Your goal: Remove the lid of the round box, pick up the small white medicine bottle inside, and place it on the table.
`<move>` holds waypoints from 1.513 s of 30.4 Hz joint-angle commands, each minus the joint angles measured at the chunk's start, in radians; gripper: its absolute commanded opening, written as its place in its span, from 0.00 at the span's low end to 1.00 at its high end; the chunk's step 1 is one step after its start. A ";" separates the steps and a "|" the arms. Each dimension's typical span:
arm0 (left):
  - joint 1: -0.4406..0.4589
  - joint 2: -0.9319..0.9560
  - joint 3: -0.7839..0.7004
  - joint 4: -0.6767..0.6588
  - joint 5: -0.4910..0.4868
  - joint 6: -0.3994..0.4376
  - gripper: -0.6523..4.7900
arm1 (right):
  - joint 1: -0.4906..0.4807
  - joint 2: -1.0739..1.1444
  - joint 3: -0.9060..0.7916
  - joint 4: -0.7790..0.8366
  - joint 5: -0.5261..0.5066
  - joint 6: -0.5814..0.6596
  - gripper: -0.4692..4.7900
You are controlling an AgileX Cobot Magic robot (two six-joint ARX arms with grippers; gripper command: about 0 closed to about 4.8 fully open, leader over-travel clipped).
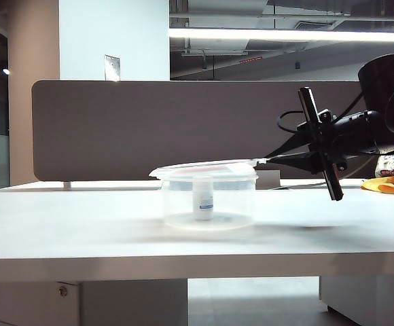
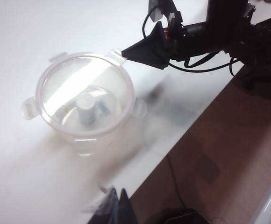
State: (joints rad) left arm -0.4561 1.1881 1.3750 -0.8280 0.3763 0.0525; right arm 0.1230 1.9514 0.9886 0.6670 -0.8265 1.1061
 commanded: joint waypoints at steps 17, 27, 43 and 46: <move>0.000 0.000 0.006 0.011 0.001 0.003 0.11 | 0.002 -0.005 0.005 0.299 -0.058 0.167 0.09; 0.000 0.013 0.006 0.006 0.002 0.004 0.11 | 0.024 -0.005 0.005 0.446 -0.099 0.290 0.09; 0.000 0.029 0.006 -0.002 0.002 0.023 0.11 | 0.153 -0.005 0.022 0.648 -0.135 0.422 0.09; 0.000 0.036 0.006 -0.004 0.002 0.026 0.11 | 0.153 -0.006 0.045 0.676 -0.138 0.453 0.09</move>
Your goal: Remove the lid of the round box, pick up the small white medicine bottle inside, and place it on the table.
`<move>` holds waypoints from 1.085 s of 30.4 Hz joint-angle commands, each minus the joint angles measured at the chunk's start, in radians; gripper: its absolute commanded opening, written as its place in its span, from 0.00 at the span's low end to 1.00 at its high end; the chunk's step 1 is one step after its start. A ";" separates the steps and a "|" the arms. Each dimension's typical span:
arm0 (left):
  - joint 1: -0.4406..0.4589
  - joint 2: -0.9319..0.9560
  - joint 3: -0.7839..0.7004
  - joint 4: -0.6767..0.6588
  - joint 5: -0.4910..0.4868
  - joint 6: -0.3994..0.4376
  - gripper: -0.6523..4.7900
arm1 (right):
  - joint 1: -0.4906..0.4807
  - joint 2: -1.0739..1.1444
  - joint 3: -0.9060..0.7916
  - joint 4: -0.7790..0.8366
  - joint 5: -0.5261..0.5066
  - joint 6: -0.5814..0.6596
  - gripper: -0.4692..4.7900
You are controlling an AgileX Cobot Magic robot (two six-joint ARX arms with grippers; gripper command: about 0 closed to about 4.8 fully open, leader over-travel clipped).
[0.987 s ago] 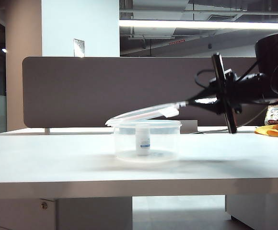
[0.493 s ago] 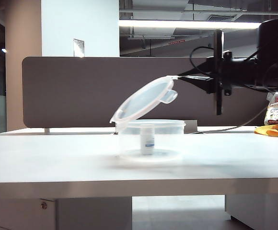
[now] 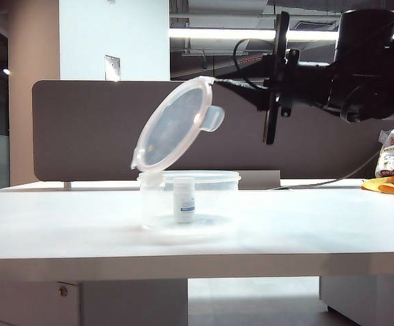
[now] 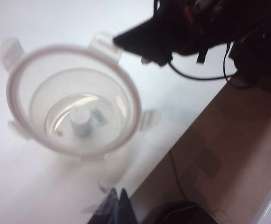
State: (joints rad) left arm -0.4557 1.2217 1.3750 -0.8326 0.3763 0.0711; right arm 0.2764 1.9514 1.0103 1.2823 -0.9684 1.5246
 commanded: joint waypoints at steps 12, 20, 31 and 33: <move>-0.001 0.045 0.006 -0.003 0.004 0.008 0.11 | 0.018 -0.012 0.109 0.130 -0.010 0.163 0.09; -0.001 0.045 0.006 -0.012 0.003 0.008 0.11 | -0.032 -0.011 0.132 0.109 0.000 0.142 0.09; -0.001 0.045 0.006 -0.024 0.006 0.008 0.11 | -0.244 -0.011 0.132 0.034 0.004 0.108 0.09; -0.001 0.045 0.006 -0.025 0.005 0.008 0.11 | -0.283 -0.011 0.132 0.019 0.003 0.097 0.09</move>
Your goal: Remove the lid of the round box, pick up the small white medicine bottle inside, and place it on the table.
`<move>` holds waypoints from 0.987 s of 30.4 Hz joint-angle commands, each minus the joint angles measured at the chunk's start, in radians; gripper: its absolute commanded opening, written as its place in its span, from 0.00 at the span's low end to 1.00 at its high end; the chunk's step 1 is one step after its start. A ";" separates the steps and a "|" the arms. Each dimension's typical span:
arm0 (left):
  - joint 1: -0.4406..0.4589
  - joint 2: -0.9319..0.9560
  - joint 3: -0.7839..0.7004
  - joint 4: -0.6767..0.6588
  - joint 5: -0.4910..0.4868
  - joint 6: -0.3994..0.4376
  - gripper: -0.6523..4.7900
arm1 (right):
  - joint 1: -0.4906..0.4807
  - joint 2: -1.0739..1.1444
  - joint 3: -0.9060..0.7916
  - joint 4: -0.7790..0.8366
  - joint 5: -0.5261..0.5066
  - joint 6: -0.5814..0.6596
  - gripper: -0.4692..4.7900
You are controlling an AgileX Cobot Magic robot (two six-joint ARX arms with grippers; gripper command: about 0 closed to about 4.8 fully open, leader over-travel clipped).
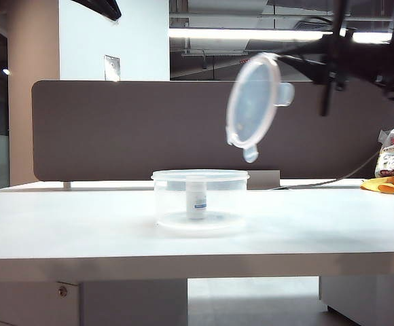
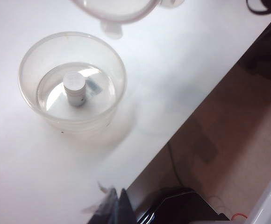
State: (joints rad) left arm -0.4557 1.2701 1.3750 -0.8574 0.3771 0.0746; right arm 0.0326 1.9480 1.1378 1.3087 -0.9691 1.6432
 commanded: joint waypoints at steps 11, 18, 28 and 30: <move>-0.001 -0.004 0.006 -0.001 0.004 0.004 0.11 | -0.202 -0.007 0.005 -0.184 -0.006 -0.149 0.09; -0.001 -0.004 0.006 0.014 0.001 0.005 0.11 | -0.234 -0.007 0.005 -0.346 0.001 -0.287 0.08; 0.000 -0.004 0.007 0.017 0.001 0.005 0.11 | -0.217 -0.008 0.005 -0.511 -0.021 -0.451 0.08; -0.001 -0.004 0.007 0.015 0.001 0.005 0.11 | -0.206 -0.008 0.005 -0.557 -0.021 -0.482 0.08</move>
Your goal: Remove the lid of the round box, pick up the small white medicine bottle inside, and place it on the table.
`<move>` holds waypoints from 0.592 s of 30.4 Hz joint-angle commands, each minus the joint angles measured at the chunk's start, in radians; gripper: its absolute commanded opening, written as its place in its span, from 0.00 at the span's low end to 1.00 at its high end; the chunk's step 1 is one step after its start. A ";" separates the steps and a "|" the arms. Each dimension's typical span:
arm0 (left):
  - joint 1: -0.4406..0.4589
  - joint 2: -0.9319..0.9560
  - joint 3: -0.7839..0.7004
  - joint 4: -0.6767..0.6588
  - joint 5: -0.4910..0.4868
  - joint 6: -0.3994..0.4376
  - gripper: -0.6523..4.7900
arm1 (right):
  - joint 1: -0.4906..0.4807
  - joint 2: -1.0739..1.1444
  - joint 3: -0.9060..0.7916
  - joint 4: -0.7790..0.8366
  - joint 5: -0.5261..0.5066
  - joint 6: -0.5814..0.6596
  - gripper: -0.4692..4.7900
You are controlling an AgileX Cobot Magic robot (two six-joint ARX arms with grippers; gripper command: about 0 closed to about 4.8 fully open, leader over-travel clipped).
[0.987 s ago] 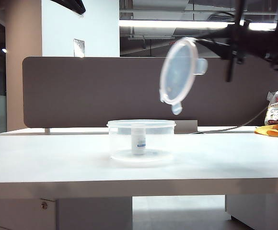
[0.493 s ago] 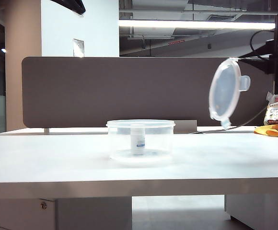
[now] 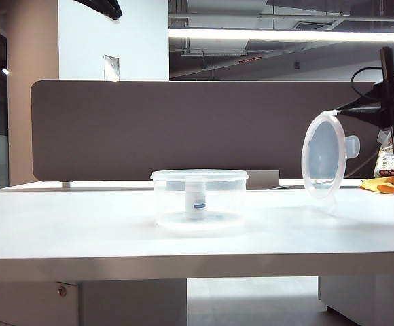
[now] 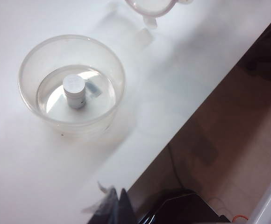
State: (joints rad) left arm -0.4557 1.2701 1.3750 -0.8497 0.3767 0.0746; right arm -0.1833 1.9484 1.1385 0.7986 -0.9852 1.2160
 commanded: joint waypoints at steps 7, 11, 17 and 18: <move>-0.001 -0.004 0.007 -0.010 0.002 0.024 0.11 | 0.053 -0.008 0.004 -0.174 0.007 -0.155 0.08; 0.000 -0.004 0.007 -0.011 0.002 0.027 0.11 | 0.055 -0.008 0.004 -0.158 0.023 -0.155 0.09; -0.001 -0.005 0.007 -0.013 0.005 0.027 0.11 | 0.052 -0.008 0.004 -0.142 0.013 -0.145 0.54; -0.001 -0.005 0.007 -0.013 0.005 0.027 0.11 | 0.053 -0.008 0.004 -0.142 0.013 -0.145 0.58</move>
State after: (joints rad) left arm -0.4561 1.2697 1.3750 -0.8658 0.3771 0.0975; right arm -0.1341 1.9453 1.1404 0.6437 -0.9649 1.0733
